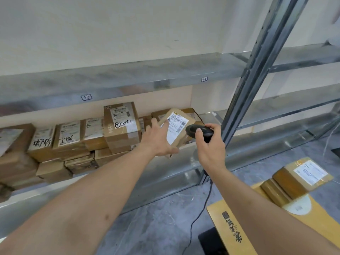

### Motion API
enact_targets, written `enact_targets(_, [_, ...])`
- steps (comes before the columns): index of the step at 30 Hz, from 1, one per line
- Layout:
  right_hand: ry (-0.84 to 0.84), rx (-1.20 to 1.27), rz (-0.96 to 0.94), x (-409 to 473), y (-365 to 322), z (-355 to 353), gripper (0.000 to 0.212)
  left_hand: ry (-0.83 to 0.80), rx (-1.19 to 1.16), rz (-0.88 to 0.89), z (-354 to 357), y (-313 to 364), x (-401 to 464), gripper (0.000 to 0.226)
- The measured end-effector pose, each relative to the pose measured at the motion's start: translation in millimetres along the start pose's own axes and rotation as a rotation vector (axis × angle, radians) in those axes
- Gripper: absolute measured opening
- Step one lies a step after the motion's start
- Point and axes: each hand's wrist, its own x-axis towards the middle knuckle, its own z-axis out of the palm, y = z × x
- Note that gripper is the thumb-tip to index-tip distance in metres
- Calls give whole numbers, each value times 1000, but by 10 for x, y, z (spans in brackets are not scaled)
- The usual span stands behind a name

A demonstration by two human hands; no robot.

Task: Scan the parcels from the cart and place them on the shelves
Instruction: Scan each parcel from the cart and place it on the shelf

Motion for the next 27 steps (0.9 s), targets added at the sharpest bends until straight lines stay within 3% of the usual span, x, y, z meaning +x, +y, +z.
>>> enact_targets(13, [-140,-27,16,689,17,494,29,51,-174,-354,13,40,775,75])
enact_targets(19, [-195,-33,42,1121,148,657,28,20,-57,-449,158,44,1146,76])
enact_targets(23, [-203,-12,59,1266,262,758,27,58,167,-388,242,12,1288,83])
enact_targets(27, [-233,-11,72,1292,294,849,27,37,150,-140,273,-134,1337,65])
